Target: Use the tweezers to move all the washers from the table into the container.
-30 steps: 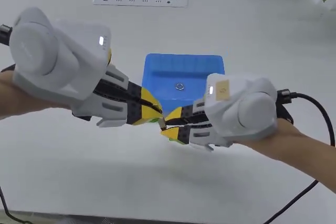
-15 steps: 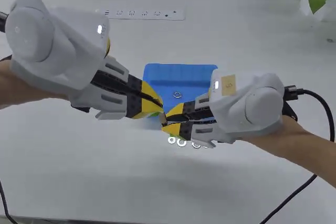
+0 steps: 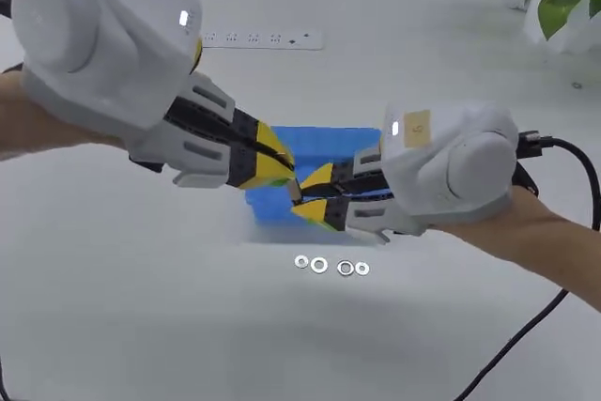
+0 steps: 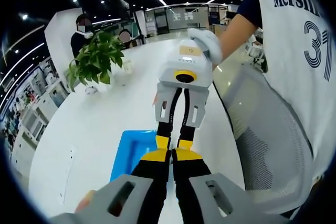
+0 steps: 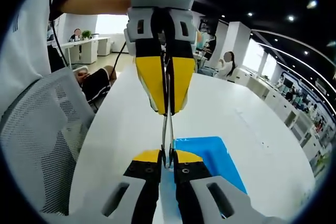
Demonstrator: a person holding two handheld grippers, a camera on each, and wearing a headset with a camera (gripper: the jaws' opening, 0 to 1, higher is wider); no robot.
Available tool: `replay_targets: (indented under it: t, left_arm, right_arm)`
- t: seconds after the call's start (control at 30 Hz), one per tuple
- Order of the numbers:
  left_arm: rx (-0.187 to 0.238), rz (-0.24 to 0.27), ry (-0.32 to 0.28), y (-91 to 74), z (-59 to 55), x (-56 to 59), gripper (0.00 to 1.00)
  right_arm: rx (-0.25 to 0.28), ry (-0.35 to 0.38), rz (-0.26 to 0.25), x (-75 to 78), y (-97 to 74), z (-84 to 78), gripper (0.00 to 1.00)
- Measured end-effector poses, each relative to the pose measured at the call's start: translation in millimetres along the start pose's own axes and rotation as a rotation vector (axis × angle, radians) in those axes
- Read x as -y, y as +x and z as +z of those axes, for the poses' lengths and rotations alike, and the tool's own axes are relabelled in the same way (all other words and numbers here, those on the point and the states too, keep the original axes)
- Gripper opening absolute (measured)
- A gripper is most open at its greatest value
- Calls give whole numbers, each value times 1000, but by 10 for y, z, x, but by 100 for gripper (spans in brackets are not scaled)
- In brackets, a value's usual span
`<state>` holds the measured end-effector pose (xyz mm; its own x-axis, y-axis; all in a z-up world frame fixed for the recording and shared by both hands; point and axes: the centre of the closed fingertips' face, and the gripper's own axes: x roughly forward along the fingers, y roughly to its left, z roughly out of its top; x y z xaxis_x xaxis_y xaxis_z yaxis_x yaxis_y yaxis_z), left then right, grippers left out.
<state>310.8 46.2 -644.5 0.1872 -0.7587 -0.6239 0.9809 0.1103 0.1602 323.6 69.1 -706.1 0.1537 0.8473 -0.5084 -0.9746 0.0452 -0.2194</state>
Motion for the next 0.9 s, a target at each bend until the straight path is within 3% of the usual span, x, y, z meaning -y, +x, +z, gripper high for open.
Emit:
replay_targets:
  t: [0.13, 0.23, 0.37, 0.9]
  left_arm:
    - [7, 13, 19, 3, 38, -136, 6]
    - [9, 24, 27, 18, 13, -278, 6]
    - [8, 24, 26, 73, -6, -381, 6]
    - [-18, -20, -43, 454, -248, -631, 6]
  right_arm:
    - [12, 12, -31, 154, -13, 14, 10]
    - [19, 23, -47, 248, -17, -1, 10]
    - [15, 23, -63, 356, -9, -53, 10]
    - [-44, 81, -69, 553, 117, -484, 10]
